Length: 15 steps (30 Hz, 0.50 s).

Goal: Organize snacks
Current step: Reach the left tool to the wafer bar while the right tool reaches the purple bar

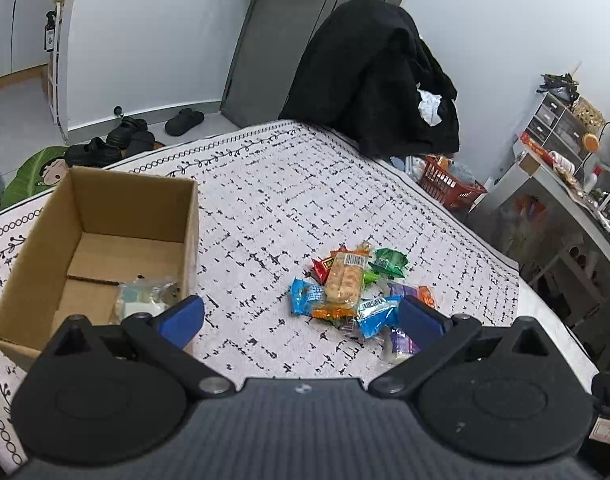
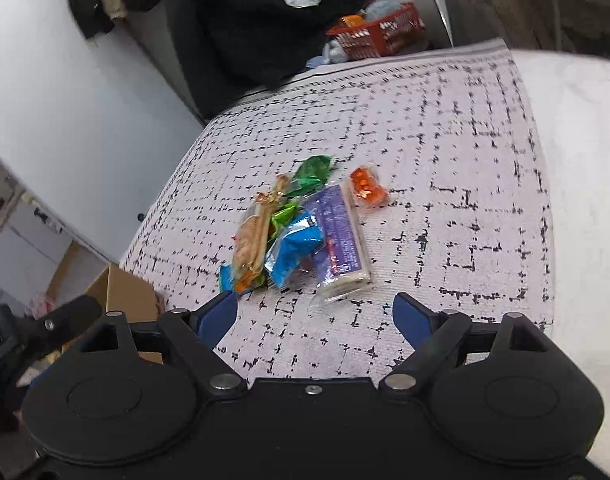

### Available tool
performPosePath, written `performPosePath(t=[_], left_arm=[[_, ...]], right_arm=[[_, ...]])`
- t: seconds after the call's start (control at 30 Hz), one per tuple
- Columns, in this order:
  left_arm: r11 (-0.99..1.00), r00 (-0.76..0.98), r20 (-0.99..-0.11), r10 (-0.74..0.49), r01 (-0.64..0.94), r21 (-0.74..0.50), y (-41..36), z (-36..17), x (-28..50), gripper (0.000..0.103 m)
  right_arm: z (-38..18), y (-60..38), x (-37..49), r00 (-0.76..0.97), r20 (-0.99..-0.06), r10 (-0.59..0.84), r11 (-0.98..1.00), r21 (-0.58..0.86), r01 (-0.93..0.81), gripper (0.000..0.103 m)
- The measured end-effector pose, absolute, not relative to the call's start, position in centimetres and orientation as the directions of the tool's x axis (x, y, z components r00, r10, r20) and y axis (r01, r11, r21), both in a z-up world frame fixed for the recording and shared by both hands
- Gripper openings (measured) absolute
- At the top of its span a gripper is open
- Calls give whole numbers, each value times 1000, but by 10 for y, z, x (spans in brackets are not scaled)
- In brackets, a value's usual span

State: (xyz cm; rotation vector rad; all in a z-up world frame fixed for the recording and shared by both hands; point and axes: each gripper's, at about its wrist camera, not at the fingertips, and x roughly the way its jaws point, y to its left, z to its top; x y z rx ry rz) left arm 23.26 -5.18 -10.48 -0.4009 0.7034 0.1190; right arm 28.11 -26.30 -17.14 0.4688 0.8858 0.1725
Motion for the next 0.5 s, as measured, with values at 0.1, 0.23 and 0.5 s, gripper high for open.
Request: performPosePath(t=[0.1,0.23,0.5], left_arm=[[925,752,-660,-13,-241,-293,-60,-106,237,103],[945,741,-671,-9,-214,-249,-79,-106,248,103],[959,705,-709,-25,-184,-218,-102,-122,280,99]], right_arm=[[-179,-269,287,626,-692,360,866,498,52,81],[-189,-272,299,614,-690,382,851,522,57,75],[-206,-284,315,603,-697,389,839,538,80,70]])
